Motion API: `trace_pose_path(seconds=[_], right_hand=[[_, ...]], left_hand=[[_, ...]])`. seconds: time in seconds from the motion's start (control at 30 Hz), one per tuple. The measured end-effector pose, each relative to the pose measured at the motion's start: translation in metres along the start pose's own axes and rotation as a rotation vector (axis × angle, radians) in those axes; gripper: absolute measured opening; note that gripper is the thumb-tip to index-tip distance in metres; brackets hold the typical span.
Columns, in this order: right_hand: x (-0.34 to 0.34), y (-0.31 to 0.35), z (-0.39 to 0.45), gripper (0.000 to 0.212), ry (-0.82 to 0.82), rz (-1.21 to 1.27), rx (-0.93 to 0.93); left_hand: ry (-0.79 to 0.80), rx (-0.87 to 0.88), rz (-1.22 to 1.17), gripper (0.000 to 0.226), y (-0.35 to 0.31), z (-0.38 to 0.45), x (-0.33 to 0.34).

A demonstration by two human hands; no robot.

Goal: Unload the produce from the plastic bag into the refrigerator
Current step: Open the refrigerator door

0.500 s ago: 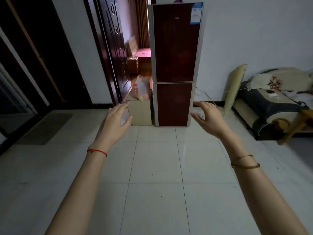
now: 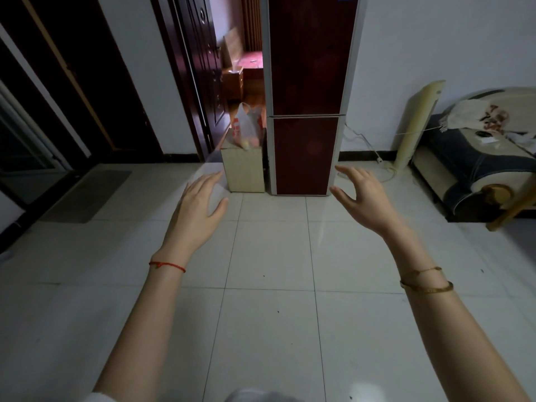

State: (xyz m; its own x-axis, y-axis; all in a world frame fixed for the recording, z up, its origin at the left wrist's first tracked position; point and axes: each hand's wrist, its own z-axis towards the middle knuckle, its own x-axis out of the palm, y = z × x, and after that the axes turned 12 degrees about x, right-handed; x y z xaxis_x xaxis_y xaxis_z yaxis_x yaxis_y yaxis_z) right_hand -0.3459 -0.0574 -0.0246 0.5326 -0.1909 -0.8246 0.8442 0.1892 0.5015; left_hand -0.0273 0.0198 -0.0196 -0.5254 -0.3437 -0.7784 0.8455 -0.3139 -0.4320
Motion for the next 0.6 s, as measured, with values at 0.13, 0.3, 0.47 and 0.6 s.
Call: trace_pose_path(seconds=[0.13,0.3,0.47,0.6], right_hand=[[0.006,-0.013,0.005,0.054,0.019,-0.005,0.007],[0.021,-0.028,0.021,0.054,0.061,-0.01,0.01],[0.041,-0.035,0.052,0.053,0.104,-0.007,0.031],[0.066,-0.04,0.093,0.052,0.129,-0.014,0.04]], left_hand=[[-0.001,-0.041,0.013,0.054,-0.006,-0.003,0.008],[0.006,-0.054,0.012,0.054,-0.002,0.004,0.022],[0.033,-0.066,-0.008,0.054,0.022,0.026,0.046],[0.067,-0.096,-0.02,0.055,0.05,0.057,0.072]])
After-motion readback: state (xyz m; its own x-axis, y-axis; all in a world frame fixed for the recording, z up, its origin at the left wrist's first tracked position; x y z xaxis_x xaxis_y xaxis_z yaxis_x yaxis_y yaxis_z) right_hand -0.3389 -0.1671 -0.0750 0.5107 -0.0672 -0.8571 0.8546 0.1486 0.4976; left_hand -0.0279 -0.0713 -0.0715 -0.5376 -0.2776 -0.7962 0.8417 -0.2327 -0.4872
